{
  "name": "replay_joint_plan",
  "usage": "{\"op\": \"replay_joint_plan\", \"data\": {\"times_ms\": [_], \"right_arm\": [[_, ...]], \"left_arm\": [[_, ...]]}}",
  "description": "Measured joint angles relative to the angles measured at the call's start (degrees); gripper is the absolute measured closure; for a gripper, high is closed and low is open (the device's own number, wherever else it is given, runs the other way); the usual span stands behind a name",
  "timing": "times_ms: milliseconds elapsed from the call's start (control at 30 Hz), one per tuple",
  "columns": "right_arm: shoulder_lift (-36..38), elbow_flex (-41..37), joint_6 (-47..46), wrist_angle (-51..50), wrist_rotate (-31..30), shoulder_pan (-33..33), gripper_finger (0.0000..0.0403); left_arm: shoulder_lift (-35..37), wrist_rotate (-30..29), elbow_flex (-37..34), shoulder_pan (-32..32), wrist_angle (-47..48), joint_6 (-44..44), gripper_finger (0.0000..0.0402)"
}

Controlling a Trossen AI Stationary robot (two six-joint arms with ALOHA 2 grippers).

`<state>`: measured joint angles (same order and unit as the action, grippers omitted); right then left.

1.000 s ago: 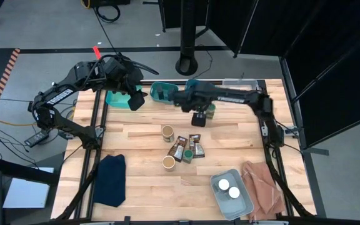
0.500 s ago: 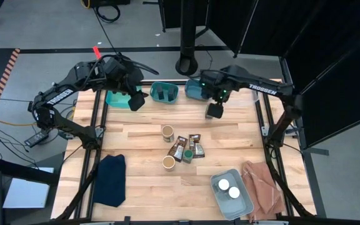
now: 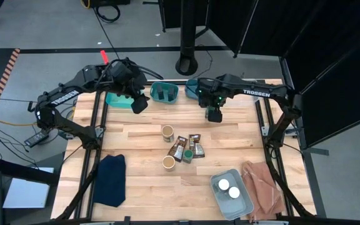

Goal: Sort spices by type
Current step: Put the top green seasoning bottle into the blue bin

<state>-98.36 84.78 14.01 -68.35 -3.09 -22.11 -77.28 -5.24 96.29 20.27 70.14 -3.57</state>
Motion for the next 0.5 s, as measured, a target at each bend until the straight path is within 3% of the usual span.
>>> {"op": "replay_joint_plan", "data": {"times_ms": [500], "right_arm": [[0.0,-8.9,3.6,12.5,0.2,-3.3,0.0103]], "left_arm": [[0.0,-0.9,0.0,0.0,-0.4,-0.1,0.0138]]}}
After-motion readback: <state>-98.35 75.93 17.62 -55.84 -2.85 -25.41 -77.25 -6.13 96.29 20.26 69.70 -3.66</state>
